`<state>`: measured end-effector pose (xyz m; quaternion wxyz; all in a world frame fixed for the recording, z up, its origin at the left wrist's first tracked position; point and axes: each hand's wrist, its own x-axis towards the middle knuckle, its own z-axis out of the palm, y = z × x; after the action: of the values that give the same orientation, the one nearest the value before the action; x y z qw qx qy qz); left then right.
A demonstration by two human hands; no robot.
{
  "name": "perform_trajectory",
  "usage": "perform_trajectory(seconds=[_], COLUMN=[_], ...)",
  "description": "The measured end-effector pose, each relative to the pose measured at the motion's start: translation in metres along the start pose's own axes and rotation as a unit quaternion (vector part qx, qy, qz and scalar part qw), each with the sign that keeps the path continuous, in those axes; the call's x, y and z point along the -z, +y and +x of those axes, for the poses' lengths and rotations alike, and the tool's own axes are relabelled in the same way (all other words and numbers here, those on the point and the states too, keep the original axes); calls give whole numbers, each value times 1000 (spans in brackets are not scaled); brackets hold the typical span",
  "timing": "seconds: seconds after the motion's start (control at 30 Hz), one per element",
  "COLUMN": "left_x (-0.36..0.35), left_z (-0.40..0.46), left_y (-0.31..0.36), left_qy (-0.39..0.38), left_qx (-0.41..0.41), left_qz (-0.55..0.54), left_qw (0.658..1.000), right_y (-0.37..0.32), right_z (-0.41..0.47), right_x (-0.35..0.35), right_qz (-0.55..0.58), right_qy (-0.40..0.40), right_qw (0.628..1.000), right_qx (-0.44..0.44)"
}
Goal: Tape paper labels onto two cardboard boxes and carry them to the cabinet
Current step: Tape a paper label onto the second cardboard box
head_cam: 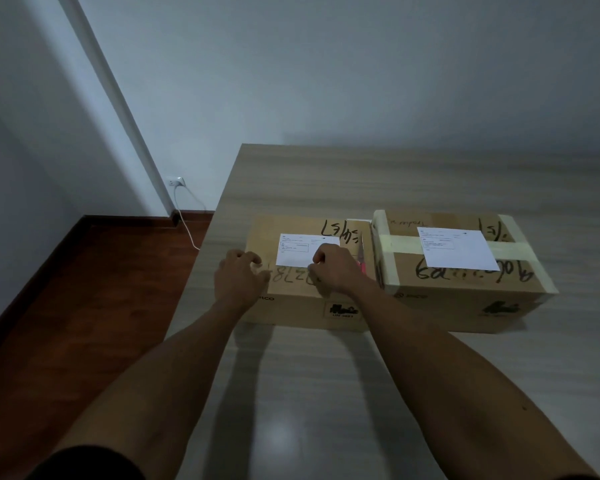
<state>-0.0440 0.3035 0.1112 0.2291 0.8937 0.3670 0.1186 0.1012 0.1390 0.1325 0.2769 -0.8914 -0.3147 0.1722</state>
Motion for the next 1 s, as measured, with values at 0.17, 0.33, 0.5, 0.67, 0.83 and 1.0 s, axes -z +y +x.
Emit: perform_trajectory(seconds=[0.17, 0.33, 0.5, 0.67, 0.83, 1.0], left_x=[0, 4, 15, 20, 25, 23], left_z=[3, 0, 0, 4, 4, 1], left_y=[0, 7, 29, 48, 63, 71], left_qy=[-22, -24, -49, -67, -82, -92], left_qx=[-12, -44, -121, -179, -207, -214], left_qz=[17, -71, -144, -154, -166, -172], left_qw=[1000, 996, 981, 970, 961, 957], right_y=[-8, -20, -36, -43, -40, -34], right_z=[-5, -7, -4, -5, -8, -12], right_x=[-13, -5, 18, 42, 61, 68], right_qz=[21, 128, 187, 209, 215, 201], right_qy=[-10, -4, -17, -3, 37, 50], right_qw=[1000, 992, 982, 978, 976, 978], right_qx=[4, 20, 8, 0, 16, 25])
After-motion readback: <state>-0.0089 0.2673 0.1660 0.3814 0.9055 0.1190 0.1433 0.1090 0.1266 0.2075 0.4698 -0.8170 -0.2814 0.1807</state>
